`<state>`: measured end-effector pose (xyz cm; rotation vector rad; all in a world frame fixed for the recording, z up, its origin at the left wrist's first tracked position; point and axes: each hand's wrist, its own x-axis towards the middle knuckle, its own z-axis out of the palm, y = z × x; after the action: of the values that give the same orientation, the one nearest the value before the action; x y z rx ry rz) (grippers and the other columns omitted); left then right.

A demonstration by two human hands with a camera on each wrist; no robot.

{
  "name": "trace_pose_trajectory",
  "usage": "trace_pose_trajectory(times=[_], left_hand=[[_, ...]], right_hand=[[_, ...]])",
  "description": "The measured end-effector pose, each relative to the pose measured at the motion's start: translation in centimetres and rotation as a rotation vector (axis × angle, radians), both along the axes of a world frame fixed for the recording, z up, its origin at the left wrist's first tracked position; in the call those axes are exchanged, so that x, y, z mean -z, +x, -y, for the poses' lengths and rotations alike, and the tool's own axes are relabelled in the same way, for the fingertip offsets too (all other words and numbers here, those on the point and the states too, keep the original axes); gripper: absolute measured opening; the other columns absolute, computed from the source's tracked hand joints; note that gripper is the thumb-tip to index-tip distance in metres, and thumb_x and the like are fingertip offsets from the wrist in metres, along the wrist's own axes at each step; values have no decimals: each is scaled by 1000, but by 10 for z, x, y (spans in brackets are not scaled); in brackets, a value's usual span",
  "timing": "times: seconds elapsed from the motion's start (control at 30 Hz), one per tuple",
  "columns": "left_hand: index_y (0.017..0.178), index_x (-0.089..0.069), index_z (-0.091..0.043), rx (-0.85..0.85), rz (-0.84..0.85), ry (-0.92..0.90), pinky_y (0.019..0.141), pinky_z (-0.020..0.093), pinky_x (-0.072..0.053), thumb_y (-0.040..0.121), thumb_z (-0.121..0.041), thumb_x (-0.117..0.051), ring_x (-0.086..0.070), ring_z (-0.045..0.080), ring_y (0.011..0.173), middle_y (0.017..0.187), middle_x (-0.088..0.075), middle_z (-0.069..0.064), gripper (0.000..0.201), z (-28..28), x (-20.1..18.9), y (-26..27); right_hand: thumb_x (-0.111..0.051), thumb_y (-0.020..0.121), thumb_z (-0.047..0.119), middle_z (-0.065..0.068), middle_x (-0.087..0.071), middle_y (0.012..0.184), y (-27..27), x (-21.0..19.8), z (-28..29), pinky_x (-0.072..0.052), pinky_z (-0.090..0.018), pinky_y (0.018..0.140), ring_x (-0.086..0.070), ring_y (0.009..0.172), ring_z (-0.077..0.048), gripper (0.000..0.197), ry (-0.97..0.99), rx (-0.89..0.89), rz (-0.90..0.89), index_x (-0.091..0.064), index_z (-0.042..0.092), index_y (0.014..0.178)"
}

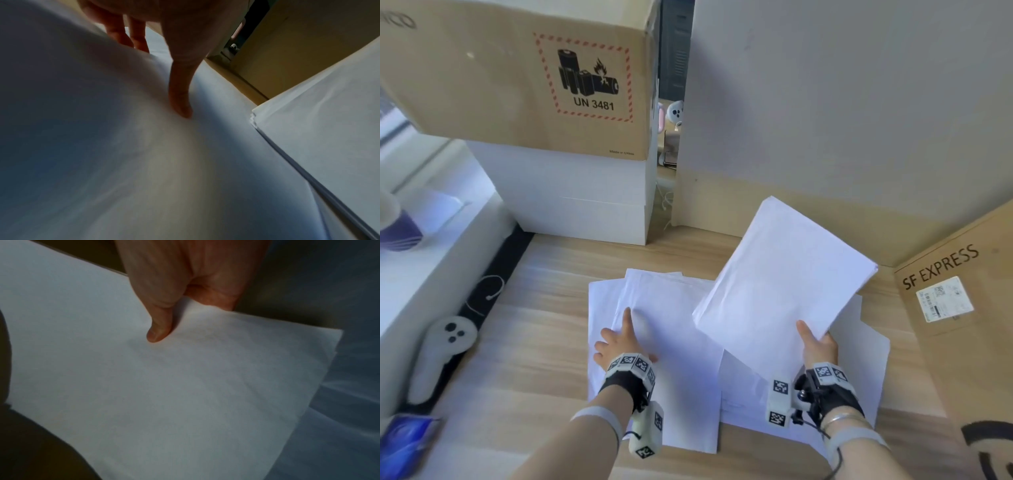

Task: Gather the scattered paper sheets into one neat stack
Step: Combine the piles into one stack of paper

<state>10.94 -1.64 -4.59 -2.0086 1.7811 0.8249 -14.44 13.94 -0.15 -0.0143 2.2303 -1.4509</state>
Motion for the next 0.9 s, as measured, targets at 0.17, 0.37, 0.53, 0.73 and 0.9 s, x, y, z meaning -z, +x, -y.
trace_pose_trajectory(times=[0.17, 0.37, 0.53, 0.73, 0.9], left_hand=[[142, -11, -35, -25, -119, 1, 96, 36, -34, 75, -18, -66, -59, 27, 108, 111, -65, 5, 88, 9, 2, 4], [106, -61, -18, -193, -72, -62, 100, 40, -30, 77, -18, -65, -38, 33, 117, 126, -43, 11, 29, 7, -2, 7], [113, -56, -16, -209, -205, -55, 93, 39, -41, 76, -15, -66, -43, 36, 112, 132, -34, 13, 38, 8, -3, 12], [123, -34, -19, -363, -455, -47, 65, 36, -45, 77, 0, -57, -56, 30, 75, 78, -56, 11, 55, 18, -4, 16], [98, -58, -14, -396, -202, -65, 96, 41, -38, 76, -13, -61, -41, 35, 110, 125, -41, 13, 22, 25, -11, 22]], right_hand=[[-62, 88, 12, -20, -59, 127, 1, 8, -12, -39, -32, 100, -55, 120, -33, 38, -3, 43, 11, -56, -5, 122], [-61, 88, 12, -22, -59, 127, -6, 9, -15, -40, -34, 98, -55, 119, -34, 37, -5, 47, 9, -56, -6, 121], [-62, 88, 13, -22, -59, 126, -6, 13, -18, -39, -32, 96, -55, 118, -34, 38, 7, 43, 5, -57, -6, 120], [-61, 88, 13, -22, -59, 126, -7, 13, -24, -38, -30, 93, -56, 117, -34, 38, -4, 39, 30, -56, -5, 121], [-62, 88, 16, -20, -60, 124, -10, 18, -26, -41, -34, 96, -57, 114, -33, 38, -11, 26, 42, -57, -3, 121]])
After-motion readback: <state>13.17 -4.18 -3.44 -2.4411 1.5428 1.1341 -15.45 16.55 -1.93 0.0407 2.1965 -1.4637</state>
